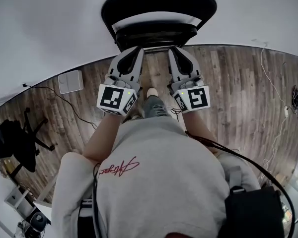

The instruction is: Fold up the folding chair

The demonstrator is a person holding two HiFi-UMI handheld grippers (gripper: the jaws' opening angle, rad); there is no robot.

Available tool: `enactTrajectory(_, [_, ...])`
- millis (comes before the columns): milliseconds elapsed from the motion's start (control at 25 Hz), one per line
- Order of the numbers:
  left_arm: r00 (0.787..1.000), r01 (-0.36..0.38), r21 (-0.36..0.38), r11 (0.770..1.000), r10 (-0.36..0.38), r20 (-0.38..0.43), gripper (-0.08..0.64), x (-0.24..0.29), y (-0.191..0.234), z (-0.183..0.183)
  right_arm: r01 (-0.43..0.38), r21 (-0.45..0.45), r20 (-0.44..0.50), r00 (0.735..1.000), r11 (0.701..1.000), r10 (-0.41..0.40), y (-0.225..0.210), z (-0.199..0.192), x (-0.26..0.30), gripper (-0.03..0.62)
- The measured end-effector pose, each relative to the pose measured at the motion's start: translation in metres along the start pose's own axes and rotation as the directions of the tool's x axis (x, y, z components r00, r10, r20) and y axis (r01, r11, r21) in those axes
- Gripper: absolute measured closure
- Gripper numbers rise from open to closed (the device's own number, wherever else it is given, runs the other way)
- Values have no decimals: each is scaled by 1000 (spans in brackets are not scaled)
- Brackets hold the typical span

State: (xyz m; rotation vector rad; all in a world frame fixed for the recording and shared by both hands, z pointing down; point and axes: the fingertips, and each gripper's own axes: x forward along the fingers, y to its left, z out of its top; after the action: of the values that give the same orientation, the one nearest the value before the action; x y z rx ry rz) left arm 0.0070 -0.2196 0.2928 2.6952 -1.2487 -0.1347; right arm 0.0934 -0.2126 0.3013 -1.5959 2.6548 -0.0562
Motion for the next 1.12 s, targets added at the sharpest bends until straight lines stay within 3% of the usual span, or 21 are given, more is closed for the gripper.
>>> enactTrajectory(400, [998, 42, 25, 999, -43, 41, 543, -40, -24, 19, 9, -42, 63, 998, 999, -6, 51, 39, -31, 560])
enactTrajectory(840, [990, 93, 49, 994, -98, 100, 543, -83, -59, 34, 32, -88, 97, 995, 996, -23, 89, 53, -71, 561])
enactTrajectory(1120, [988, 121, 57, 991, -126, 93, 543, -106, -77, 32, 56, -93, 111, 993, 994, -45, 107, 58, -95, 561])
